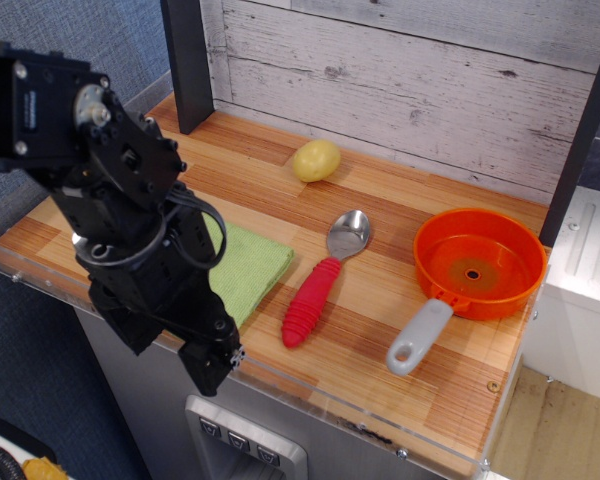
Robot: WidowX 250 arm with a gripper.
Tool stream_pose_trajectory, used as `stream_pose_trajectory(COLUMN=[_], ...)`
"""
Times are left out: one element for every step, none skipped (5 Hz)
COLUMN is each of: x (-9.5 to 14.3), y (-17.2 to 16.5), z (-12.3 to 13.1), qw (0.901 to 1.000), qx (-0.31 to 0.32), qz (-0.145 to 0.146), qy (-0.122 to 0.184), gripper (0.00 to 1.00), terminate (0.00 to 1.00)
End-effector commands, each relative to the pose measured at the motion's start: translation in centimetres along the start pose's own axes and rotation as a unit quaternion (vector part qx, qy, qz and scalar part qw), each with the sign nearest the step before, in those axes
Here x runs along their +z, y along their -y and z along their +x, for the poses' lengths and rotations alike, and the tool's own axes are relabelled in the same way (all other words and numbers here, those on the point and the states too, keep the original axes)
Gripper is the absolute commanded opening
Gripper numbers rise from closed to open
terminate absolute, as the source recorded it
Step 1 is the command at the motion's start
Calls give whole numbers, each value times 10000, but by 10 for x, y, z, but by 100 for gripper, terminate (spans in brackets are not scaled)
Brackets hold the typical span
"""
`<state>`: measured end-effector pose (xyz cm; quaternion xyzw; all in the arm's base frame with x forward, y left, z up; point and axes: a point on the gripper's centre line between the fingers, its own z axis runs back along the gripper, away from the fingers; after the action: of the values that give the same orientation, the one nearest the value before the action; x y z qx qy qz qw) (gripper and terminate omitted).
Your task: Move the spatula near the egg.
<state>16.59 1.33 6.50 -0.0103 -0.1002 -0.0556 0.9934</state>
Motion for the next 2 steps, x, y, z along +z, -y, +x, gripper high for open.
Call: stream_pose_trajectory(x=[0, -5], y=[0, -2], z=[0, 9], qw=[10000, 9997], qx=[0, 210], qz=[0, 74], qy=[0, -128], gripper=[100, 100], terminate=[0, 0])
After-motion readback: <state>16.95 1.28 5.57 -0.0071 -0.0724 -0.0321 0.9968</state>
